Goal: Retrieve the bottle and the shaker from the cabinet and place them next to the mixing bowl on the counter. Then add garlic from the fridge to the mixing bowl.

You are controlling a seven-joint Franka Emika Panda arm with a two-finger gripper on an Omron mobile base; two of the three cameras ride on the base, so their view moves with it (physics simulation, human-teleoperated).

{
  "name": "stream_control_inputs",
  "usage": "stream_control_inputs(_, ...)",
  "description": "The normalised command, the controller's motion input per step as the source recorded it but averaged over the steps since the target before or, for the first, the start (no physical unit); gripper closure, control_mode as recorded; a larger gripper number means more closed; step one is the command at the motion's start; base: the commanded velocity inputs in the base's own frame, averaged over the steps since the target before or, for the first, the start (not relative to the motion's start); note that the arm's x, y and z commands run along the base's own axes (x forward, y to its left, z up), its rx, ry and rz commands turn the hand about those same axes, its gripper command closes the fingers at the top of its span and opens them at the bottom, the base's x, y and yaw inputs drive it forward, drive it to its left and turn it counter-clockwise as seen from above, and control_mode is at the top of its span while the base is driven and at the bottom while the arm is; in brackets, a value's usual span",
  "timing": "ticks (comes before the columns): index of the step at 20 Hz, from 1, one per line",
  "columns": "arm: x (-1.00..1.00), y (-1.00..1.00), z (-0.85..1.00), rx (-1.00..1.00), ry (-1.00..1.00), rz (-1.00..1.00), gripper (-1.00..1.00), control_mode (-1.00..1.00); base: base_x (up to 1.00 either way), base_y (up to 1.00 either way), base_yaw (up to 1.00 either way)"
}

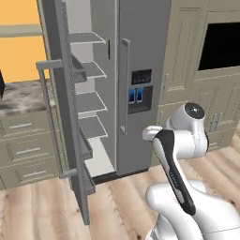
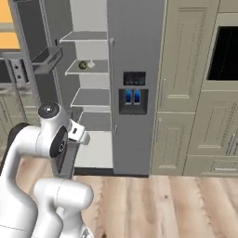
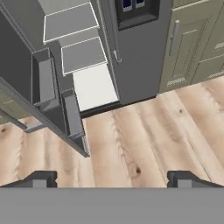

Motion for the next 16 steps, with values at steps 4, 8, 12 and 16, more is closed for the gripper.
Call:
stream_control_inputs(4,0.00,0.00,0.00,0.00,0.00,0.00,-1.00,1.00,0.85,-0.40,0.30)
stream_control_inputs(8,0.00,0.00,0.00,0.00,0.00,0.00,-1.00,1.00,0.76,-0.37,0.29)
stream_control_inputs(12,0.00,0.00,0.00,0.00,0.00,0.00,-1.00,1.00,0.72,-0.29,0.29)
stream_control_inputs(16,0.00,0.00,0.00,0.00,0.00,0.00,-1.00,1.00,0.71,-0.24,0.27)
